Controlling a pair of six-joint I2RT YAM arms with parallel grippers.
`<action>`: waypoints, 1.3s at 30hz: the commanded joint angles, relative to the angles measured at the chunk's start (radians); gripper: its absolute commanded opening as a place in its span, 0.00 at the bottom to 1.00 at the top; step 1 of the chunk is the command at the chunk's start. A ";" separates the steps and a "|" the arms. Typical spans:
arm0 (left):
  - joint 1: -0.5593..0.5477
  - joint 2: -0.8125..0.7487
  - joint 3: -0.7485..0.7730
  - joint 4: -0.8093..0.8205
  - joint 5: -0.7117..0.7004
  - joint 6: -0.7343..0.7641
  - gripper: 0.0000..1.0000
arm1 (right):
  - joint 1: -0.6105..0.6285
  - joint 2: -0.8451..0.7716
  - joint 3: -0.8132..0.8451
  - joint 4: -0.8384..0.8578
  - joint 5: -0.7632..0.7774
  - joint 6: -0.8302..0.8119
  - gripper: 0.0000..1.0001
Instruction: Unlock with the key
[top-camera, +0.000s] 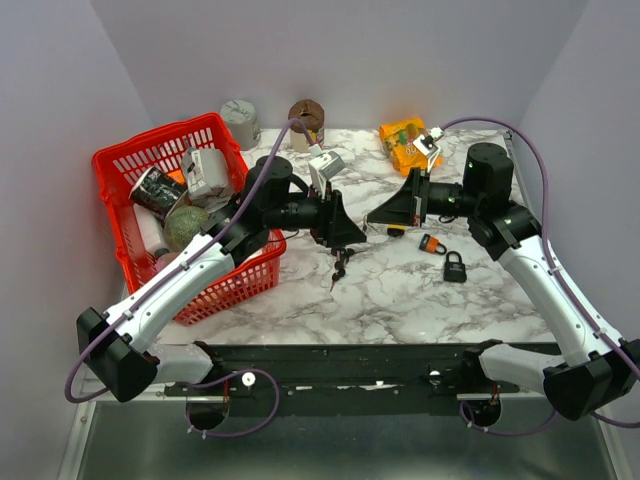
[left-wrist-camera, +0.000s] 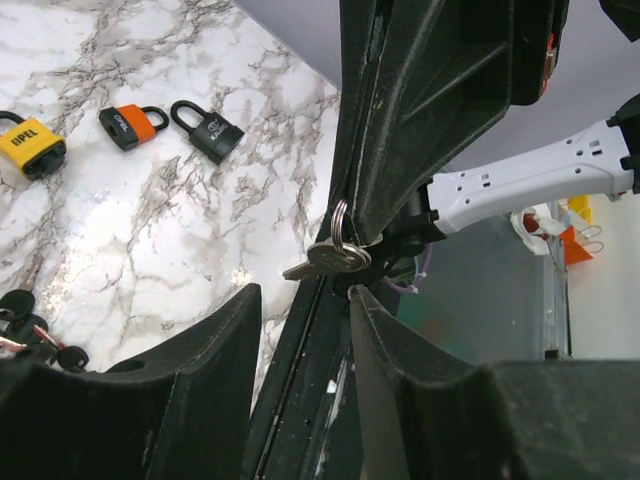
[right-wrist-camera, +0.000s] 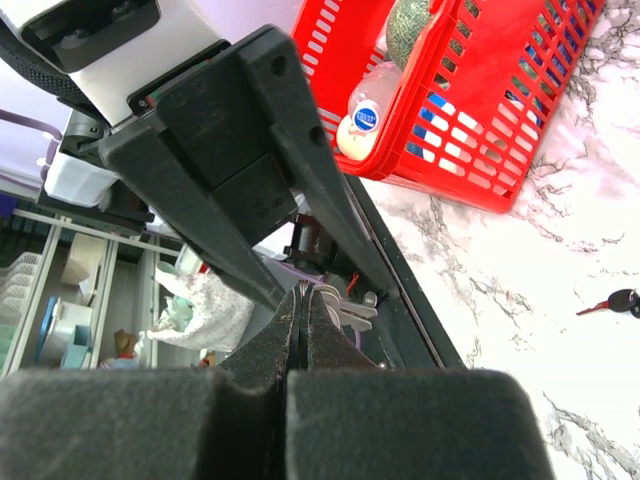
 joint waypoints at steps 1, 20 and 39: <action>0.001 -0.027 -0.014 0.005 -0.030 0.003 0.42 | -0.005 -0.017 0.013 0.010 -0.036 0.018 0.01; 0.001 -0.029 -0.034 0.059 -0.022 -0.009 0.43 | -0.005 -0.016 0.000 0.010 -0.052 0.031 0.01; 0.001 -0.072 -0.066 0.025 -0.025 -0.003 0.00 | -0.007 -0.028 -0.058 -0.006 0.009 -0.022 0.01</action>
